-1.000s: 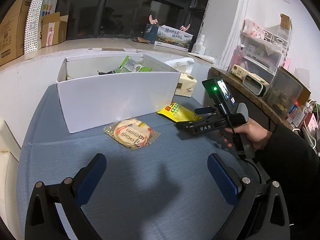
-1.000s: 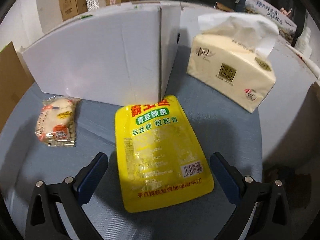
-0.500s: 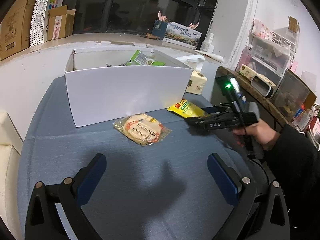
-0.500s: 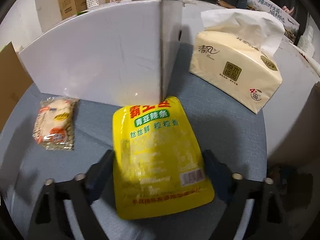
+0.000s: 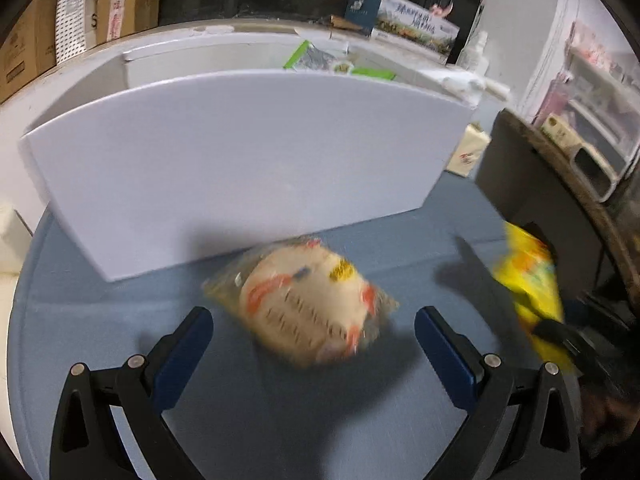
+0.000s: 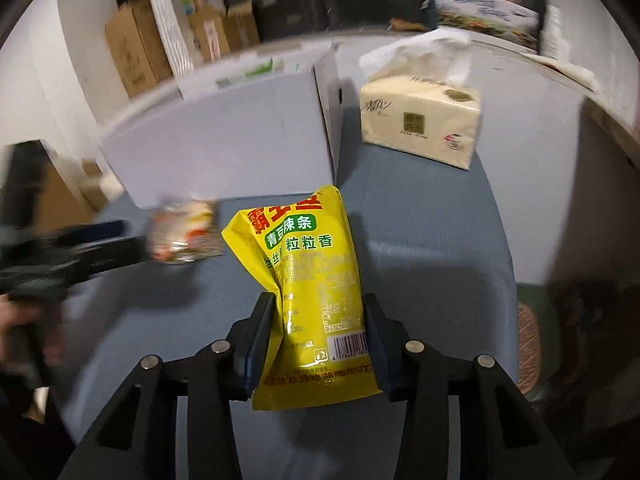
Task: Organize snacks
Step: 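Grasp the yellow pouch with the right gripper while the left grasps the round bun packet, then lower the yellow pouch and bun packet into the box and open both grippers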
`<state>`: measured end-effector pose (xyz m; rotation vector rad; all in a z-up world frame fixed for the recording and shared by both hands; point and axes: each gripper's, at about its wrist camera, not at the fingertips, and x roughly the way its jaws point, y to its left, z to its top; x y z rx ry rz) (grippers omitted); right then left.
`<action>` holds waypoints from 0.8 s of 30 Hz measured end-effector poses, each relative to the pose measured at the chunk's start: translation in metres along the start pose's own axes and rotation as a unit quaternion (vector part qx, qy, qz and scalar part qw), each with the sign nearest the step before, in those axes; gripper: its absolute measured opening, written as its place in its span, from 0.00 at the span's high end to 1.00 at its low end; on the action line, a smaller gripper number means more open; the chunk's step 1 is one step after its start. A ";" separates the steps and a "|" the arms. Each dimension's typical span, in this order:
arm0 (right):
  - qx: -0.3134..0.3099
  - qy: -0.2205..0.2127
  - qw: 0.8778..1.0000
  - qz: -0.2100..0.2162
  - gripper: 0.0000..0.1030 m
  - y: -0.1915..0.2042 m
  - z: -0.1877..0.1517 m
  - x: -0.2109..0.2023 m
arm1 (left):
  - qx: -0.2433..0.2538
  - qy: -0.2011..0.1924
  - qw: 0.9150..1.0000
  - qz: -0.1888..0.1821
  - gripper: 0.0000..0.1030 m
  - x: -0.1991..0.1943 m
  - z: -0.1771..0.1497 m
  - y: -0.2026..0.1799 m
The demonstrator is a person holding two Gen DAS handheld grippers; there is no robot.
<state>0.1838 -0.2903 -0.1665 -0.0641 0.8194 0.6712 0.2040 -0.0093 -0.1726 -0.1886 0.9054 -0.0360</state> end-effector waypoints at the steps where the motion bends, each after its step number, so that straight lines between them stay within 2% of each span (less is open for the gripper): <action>1: 0.007 -0.006 1.000 0.009 0.54 0.000 -0.004 -0.005 | 0.005 0.005 1.000 0.015 0.00 0.008 0.003 -0.003; 3: 0.017 -0.020 0.999 0.031 0.54 0.004 -0.014 -0.020 | 0.010 0.018 0.999 0.046 0.00 0.021 0.007 -0.006; 5: 0.007 -0.028 0.999 0.025 0.54 0.012 -0.024 -0.029 | 0.012 0.025 0.997 0.069 0.00 0.031 0.008 -0.007; 8: 0.016 -0.034 0.999 0.035 0.54 0.016 -0.029 -0.032 | 0.027 0.026 0.997 0.071 0.00 0.038 0.006 -0.012; 10: 0.014 -0.030 0.999 0.034 0.54 0.018 -0.031 -0.028 | 0.028 0.017 0.998 0.061 0.04 0.033 0.003 -0.009; 12: 0.014 -0.030 0.999 0.040 0.54 0.022 -0.031 -0.025 | 0.028 0.007 0.998 0.050 0.21 0.025 -0.001 -0.004; 17: 0.010 -0.027 0.999 0.043 0.54 0.027 -0.032 -0.019 | 0.031 0.003 0.999 0.010 0.22 0.007 -0.015 0.006; 18: 0.014 -0.027 0.999 0.045 0.54 0.027 -0.033 -0.019 | 0.025 -0.004 1.000 -0.006 0.22 -0.002 -0.019 0.008; 24: 0.021 -0.046 0.998 0.048 0.54 0.030 -0.027 -0.030 | 0.032 -0.065 0.997 -0.031 0.22 -0.070 -0.029 0.012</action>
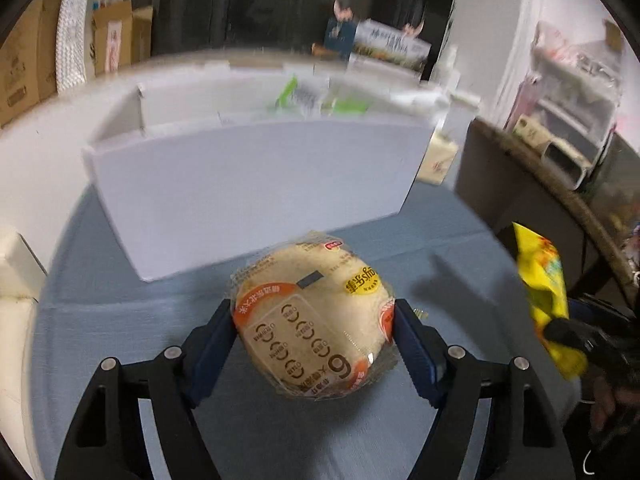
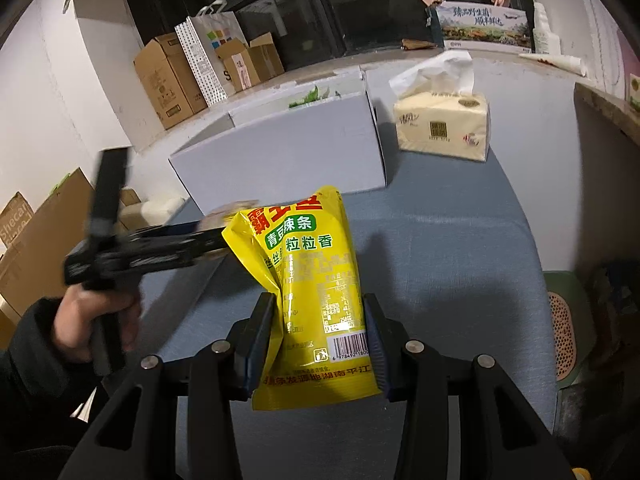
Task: Organize snacks
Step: 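Lower the yellow pouch and bun packet into the box and open both grippers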
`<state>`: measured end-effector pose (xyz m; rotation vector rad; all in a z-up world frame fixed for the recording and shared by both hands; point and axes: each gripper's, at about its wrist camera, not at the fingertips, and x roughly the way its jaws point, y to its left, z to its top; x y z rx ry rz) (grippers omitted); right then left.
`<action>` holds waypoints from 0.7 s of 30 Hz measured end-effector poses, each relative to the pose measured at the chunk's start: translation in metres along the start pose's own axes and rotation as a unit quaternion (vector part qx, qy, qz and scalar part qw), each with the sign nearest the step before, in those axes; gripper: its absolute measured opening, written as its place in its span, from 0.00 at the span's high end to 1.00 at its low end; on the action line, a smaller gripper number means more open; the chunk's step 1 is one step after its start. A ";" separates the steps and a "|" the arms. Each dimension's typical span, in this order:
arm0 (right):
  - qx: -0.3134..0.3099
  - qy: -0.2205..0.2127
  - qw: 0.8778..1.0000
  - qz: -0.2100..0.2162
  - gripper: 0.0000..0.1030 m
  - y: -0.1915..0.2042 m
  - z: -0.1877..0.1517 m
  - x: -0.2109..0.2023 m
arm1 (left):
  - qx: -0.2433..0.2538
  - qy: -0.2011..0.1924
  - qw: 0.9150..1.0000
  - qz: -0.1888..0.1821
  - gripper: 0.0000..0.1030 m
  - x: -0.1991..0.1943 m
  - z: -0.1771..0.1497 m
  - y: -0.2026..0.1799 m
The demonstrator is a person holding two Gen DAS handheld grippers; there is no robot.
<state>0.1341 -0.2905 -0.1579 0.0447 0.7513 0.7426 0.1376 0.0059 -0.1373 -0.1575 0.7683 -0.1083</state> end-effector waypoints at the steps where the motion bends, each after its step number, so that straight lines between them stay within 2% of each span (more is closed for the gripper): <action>1: 0.004 -0.006 1.000 0.003 0.54 0.000 0.004 -0.002 | 0.000 -0.013 1.000 -0.003 0.22 -0.012 0.003 0.001; 5: 0.016 -0.029 0.999 0.011 0.54 0.003 0.031 -0.004 | -0.006 -0.055 0.998 -0.006 0.22 -0.048 0.025 0.017; 9: 0.015 -0.059 0.998 0.021 0.54 0.014 0.074 0.000 | -0.001 -0.092 0.996 -0.004 0.22 -0.054 0.069 0.022; 13: 0.007 -0.076 0.997 0.020 0.54 0.031 0.127 0.023 | 0.005 -0.116 0.993 0.003 0.22 -0.047 0.111 0.032; 18: 0.006 -0.063 0.998 0.008 0.54 0.051 0.187 0.070 | -0.012 -0.104 0.994 0.006 0.22 -0.014 0.159 0.051; 21: -0.002 -0.044 0.999 -0.018 0.54 0.051 0.214 0.103 | -0.019 -0.091 0.995 0.024 0.22 0.010 0.178 0.062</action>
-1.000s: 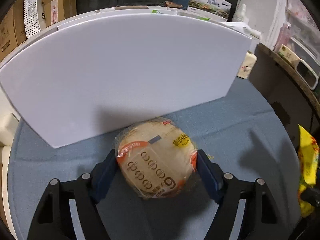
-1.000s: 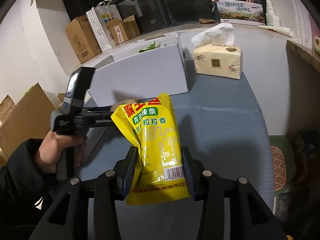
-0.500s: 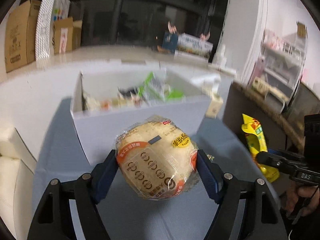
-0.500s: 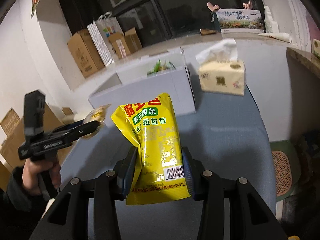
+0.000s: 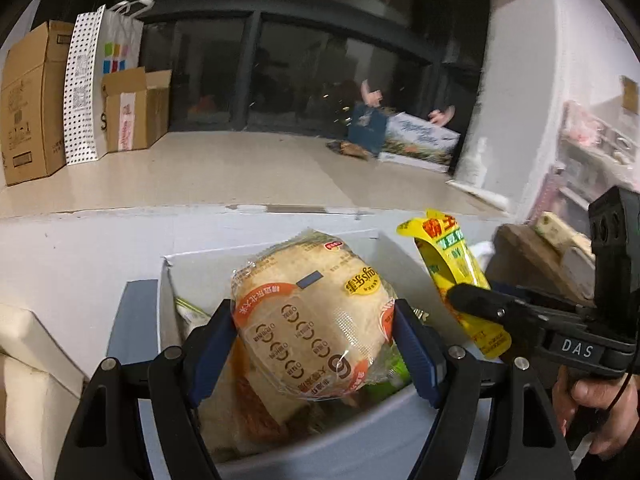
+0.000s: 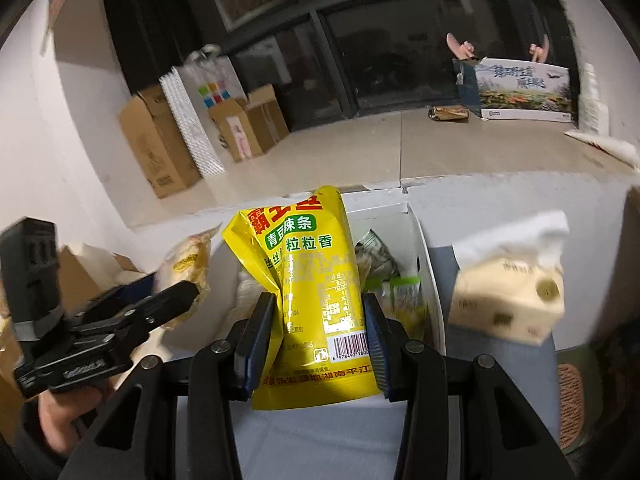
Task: Organize snacks
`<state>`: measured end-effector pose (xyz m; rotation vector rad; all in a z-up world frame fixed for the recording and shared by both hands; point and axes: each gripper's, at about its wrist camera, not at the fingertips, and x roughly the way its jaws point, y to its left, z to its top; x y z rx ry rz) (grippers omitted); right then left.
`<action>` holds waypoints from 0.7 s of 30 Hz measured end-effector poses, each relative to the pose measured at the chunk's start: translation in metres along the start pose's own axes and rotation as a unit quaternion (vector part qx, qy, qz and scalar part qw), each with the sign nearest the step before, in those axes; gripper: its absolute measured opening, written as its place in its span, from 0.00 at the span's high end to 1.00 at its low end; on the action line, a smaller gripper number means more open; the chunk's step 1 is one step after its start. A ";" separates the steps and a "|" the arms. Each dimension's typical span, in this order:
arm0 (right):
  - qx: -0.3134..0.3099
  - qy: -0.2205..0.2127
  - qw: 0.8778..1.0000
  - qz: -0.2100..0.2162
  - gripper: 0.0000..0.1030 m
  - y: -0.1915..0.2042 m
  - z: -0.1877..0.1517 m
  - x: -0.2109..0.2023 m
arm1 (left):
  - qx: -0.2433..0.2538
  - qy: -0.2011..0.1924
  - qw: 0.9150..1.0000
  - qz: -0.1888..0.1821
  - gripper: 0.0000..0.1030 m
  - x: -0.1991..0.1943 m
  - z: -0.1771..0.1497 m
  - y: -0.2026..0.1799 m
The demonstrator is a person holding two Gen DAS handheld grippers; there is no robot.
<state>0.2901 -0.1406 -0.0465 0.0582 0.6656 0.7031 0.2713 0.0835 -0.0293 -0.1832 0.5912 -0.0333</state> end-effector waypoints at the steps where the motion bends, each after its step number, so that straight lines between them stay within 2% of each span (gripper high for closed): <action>1: -0.002 0.004 1.000 -0.003 0.53 -0.001 0.005 0.007 | 0.000 0.003 1.000 0.003 0.22 0.007 0.003 0.001; 4: -0.006 0.022 0.999 -0.025 0.52 -0.004 0.022 0.036 | -0.002 0.007 1.000 0.023 0.21 0.021 0.006 0.009; 5: -0.004 0.021 0.999 -0.029 0.48 -0.005 0.025 0.040 | -0.009 0.011 0.999 0.035 0.20 0.026 0.006 0.012; 6: 0.000 0.018 0.999 -0.029 0.42 -0.008 0.027 0.044 | -0.012 0.017 0.999 0.041 0.13 0.032 0.006 0.014; 7: 0.006 0.017 1.000 -0.024 0.22 -0.010 0.029 0.049 | -0.017 0.032 0.998 0.046 0.01 0.039 0.005 0.018; 8: 0.011 0.017 1.000 -0.019 0.09 -0.013 0.029 0.054 | -0.023 0.043 0.998 0.044 0.00 0.043 0.004 0.020; 11: 0.016 0.017 0.999 -0.022 0.00 -0.017 0.028 0.056 | -0.030 0.061 0.996 0.054 0.00 0.048 -0.006 0.025; 13: 0.016 0.015 1.000 -0.021 0.00 -0.019 0.025 0.052 | -0.030 0.057 0.997 0.039 0.00 0.044 -0.012 0.024; 16: -0.002 0.005 0.999 -0.045 0.00 -0.016 0.022 0.040 | -0.016 0.037 0.998 0.042 0.00 0.030 -0.017 0.016; 19: -0.028 -0.015 0.998 -0.063 0.00 -0.006 0.020 0.023 | 0.027 -0.027 0.997 0.065 0.00 -0.002 -0.020 -0.001; 21: -0.051 -0.028 0.996 -0.069 0.00 0.004 0.015 0.010 | 0.045 -0.056 0.995 0.075 0.00 -0.024 -0.022 -0.012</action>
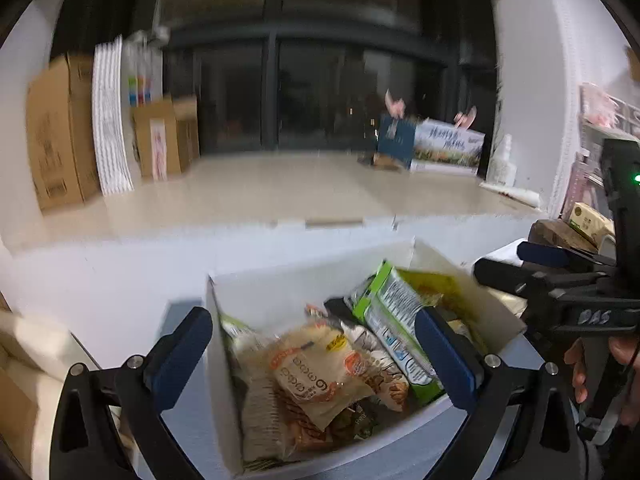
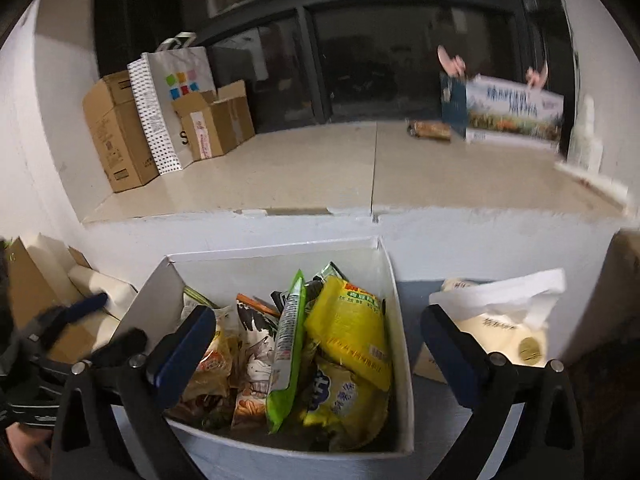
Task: Organize snacks
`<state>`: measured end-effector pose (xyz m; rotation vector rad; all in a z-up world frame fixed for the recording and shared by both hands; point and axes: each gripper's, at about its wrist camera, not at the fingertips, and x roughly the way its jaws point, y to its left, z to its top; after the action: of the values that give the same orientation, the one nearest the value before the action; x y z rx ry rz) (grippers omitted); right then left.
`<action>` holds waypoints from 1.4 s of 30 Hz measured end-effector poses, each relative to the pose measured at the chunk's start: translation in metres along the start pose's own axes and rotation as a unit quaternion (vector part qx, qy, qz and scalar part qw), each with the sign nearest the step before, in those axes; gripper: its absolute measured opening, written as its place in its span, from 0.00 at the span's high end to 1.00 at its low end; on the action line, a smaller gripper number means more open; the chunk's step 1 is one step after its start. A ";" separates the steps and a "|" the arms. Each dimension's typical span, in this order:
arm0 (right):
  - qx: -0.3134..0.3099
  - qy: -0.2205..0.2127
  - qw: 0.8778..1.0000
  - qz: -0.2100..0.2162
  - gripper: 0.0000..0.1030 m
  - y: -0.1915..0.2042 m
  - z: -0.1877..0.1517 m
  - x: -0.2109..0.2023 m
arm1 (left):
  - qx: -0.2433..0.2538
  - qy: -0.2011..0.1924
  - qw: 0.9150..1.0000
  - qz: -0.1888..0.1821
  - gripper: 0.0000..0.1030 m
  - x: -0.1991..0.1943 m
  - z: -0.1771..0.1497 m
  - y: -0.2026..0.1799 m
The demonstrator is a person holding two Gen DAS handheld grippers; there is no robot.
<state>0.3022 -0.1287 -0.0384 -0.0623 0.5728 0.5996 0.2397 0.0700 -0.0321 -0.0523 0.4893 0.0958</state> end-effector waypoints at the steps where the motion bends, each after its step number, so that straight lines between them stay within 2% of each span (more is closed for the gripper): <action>1: -0.008 -0.006 1.000 -0.003 0.00 0.003 -0.001 -0.005 | 0.001 -0.009 1.000 0.004 0.00 -0.009 0.001 -0.002; 5: -0.055 -0.038 0.997 -0.027 0.00 0.023 -0.015 -0.035 | -0.019 -0.027 0.999 0.028 0.00 -0.045 0.003 0.000; 10: -0.060 -0.060 0.996 -0.026 0.00 0.036 -0.040 -0.075 | -0.040 -0.021 0.996 0.073 0.00 -0.078 -0.008 0.006; 11: -0.059 -0.065 0.996 -0.025 0.00 0.038 -0.045 -0.084 | -0.041 -0.024 0.996 0.072 0.00 -0.085 -0.011 0.007; 16: -0.047 -0.087 0.995 -0.030 0.00 0.042 -0.071 -0.126 | -0.071 0.001 0.997 0.013 0.00 -0.114 -0.035 0.009; 20: -0.012 -0.053 0.998 -0.027 0.00 0.035 -0.095 -0.147 | -0.071 0.039 0.996 0.027 0.00 -0.129 -0.062 -0.003; 22: -0.001 -0.048 0.999 -0.024 0.00 0.034 -0.107 -0.159 | -0.060 0.063 0.996 0.018 0.00 -0.135 -0.076 -0.012; 26: 0.000 -0.025 0.999 -0.028 0.00 0.043 -0.133 -0.182 | -0.054 0.078 0.995 -0.022 0.00 -0.153 -0.093 -0.028; 32: 0.001 -0.048 0.998 -0.046 0.00 0.053 -0.149 -0.227 | -0.020 0.070 0.997 -0.040 0.00 -0.201 -0.103 -0.046; 35: 0.001 -0.065 0.997 -0.050 0.00 0.055 -0.148 -0.245 | -0.029 0.064 0.996 -0.048 0.00 -0.215 -0.101 -0.047; 42: 0.003 -0.060 0.996 -0.058 0.00 0.057 -0.146 -0.249 | -0.017 0.057 0.997 -0.054 0.00 -0.223 -0.096 -0.056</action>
<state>0.0309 -0.2421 -0.0245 -0.0524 0.4507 0.4852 0.0051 -0.0104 -0.0097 -0.1172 0.5981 -0.0053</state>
